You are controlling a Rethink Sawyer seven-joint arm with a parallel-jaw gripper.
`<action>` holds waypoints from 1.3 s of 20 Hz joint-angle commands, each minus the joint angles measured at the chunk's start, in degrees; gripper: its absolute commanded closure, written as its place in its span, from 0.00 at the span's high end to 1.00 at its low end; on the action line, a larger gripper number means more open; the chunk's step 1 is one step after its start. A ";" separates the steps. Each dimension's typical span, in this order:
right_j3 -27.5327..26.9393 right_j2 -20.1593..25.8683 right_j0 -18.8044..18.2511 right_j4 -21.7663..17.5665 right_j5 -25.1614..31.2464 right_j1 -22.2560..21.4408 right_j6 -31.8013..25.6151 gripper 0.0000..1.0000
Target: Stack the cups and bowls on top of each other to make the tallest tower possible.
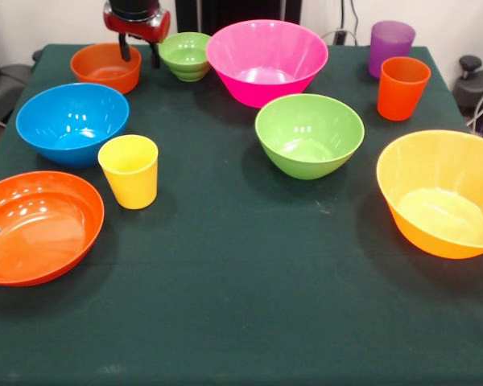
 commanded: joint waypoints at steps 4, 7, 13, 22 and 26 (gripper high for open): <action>-0.47 7.33 1.64 -0.22 -2.80 2.66 5.94 1.00; -0.96 7.31 1.70 -0.20 -2.50 2.83 5.74 1.00; -1.33 6.70 2.47 -0.16 -2.72 2.85 6.11 1.00; -1.77 6.54 2.68 0.08 -2.14 2.93 6.05 1.00; -1.70 6.86 2.49 -0.53 -2.90 2.80 5.62 0.00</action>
